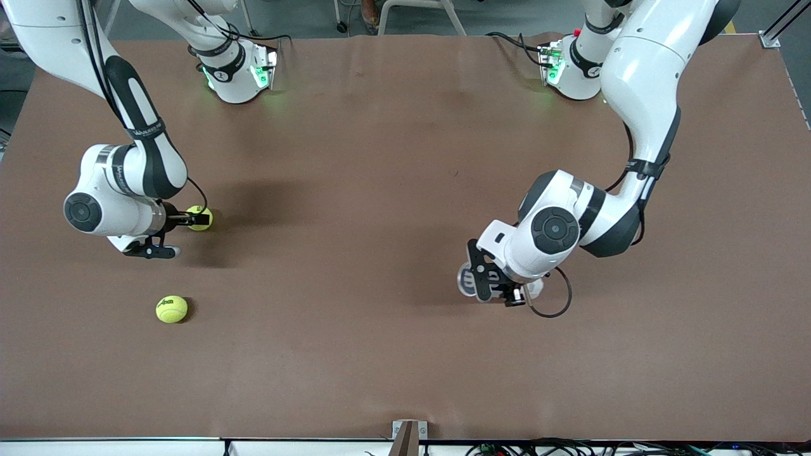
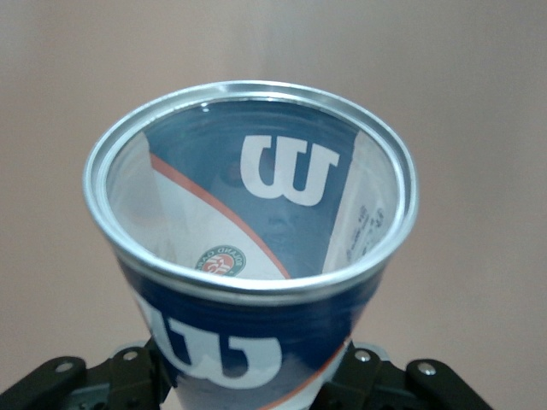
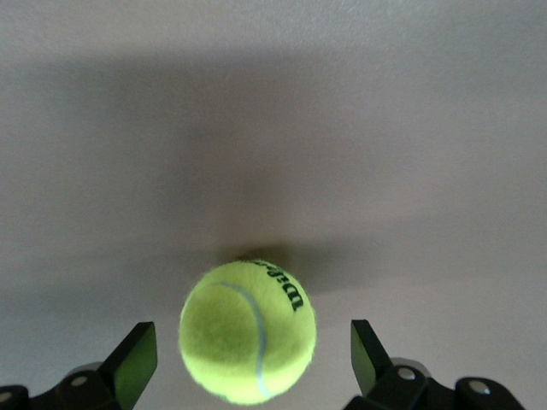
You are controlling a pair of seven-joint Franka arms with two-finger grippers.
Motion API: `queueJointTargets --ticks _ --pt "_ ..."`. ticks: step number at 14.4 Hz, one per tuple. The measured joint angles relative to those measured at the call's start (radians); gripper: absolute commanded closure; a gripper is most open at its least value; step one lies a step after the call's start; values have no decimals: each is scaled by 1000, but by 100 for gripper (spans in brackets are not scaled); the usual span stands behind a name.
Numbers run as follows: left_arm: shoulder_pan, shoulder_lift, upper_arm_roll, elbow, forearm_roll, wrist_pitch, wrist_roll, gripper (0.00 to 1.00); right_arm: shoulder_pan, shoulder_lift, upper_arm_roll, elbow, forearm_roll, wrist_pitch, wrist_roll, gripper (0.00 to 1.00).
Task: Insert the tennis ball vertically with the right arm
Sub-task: 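Lift the ball with the right gripper while the left gripper moves the can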
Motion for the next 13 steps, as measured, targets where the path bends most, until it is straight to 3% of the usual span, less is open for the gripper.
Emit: queueJointTargets --ticks 3,5,8,9,13 --pt "-2 44 -28 0 -139 159 1 31 0 18 0 -15 0 17 0 1" --pt "-20 69 -42 0 -252 230 1 31 0 24 0 -15 0 17 0 8" --pt "-61 83 -43 0 -345 327 1 31 0 32 0 -15 0 17 0 52" --pt "-74 84 -47 0 -351 359 1 31 0 34 0 -15 0 17 0 60" --pt "-85 91 -127 -51 -352 534 1 31 0 33 0 2 1 8 0 63"
